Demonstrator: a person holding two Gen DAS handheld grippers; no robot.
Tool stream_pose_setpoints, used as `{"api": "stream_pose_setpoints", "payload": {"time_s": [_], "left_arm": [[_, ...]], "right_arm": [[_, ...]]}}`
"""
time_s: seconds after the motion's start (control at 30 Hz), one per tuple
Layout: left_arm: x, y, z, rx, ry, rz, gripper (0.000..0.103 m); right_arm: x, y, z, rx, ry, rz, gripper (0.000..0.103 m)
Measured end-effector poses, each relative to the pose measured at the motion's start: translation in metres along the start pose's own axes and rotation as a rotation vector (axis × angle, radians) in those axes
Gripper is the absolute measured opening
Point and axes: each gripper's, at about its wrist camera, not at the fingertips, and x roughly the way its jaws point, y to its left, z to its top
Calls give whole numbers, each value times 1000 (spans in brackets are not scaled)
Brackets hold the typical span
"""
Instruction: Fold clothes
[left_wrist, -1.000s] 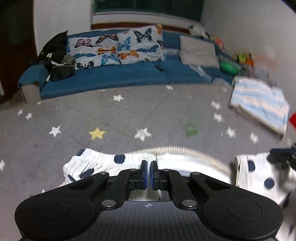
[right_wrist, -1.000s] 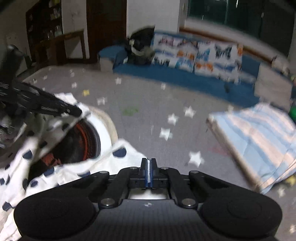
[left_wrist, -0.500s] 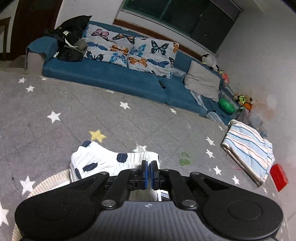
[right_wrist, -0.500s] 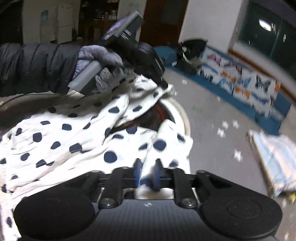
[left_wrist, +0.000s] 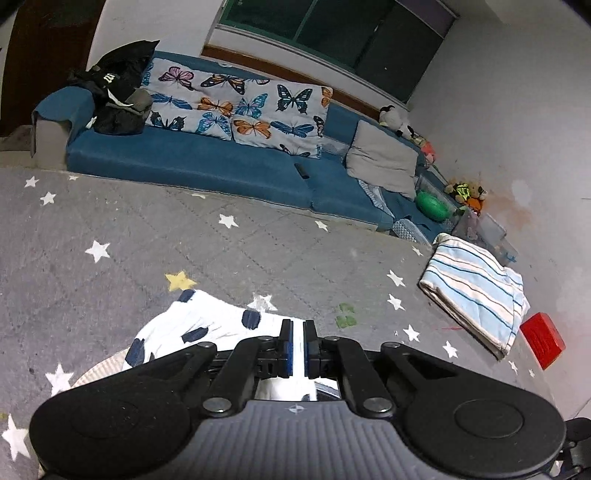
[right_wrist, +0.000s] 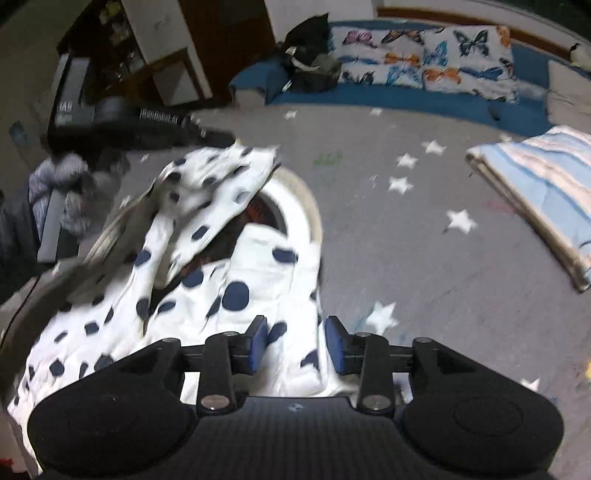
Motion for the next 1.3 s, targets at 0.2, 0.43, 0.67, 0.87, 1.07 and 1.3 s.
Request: {"api": "stream_pose_setpoints", "payload": {"time_s": [0.2, 0.43, 0.67, 0.87, 1.07, 1.3], "left_arm": [[8, -3, -8, 37, 28, -13, 6], [21, -7, -13, 66, 56, -13, 6], [34, -6, -18, 94, 79, 0, 6], [43, -4, -19, 104, 56, 11, 6], [49, -5, -9, 164, -9, 99, 5], [53, 14, 2, 104, -55, 181, 5]], "right_arm": [[-3, 20, 3, -176, -12, -96, 18], [2, 13, 43, -403, -147, -440, 18], [17, -23, 61, -256, -162, -494, 23], [28, -38, 49, -85, -93, -304, 23], [11, -17, 48, -162, -267, -428, 25], [33, -11, 48, -202, -177, -285, 27]]}}
